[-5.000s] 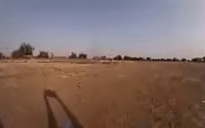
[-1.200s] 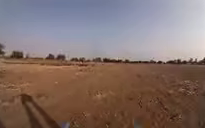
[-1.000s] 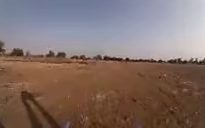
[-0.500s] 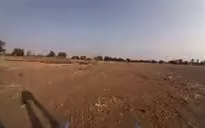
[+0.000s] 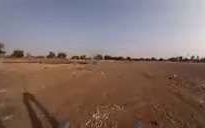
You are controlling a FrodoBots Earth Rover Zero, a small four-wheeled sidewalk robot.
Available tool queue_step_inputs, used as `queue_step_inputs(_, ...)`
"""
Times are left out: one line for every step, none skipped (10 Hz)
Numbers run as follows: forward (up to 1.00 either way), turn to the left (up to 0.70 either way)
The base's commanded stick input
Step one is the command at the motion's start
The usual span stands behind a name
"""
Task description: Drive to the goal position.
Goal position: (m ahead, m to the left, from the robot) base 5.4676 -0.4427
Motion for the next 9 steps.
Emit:
queue_step_inputs(0.7, 0.0)
queue_step_inputs(0.7, 0.0)
queue_step_inputs(0.7, 0.0)
queue_step_inputs(0.7, 0.0)
queue_step_inputs(0.7, 0.0)
queue_step_inputs(0.7, 0.0)
queue_step_inputs(0.7, 0.0)
queue_step_inputs(0.7, 0.0)
queue_step_inputs(0.7, 0.0)
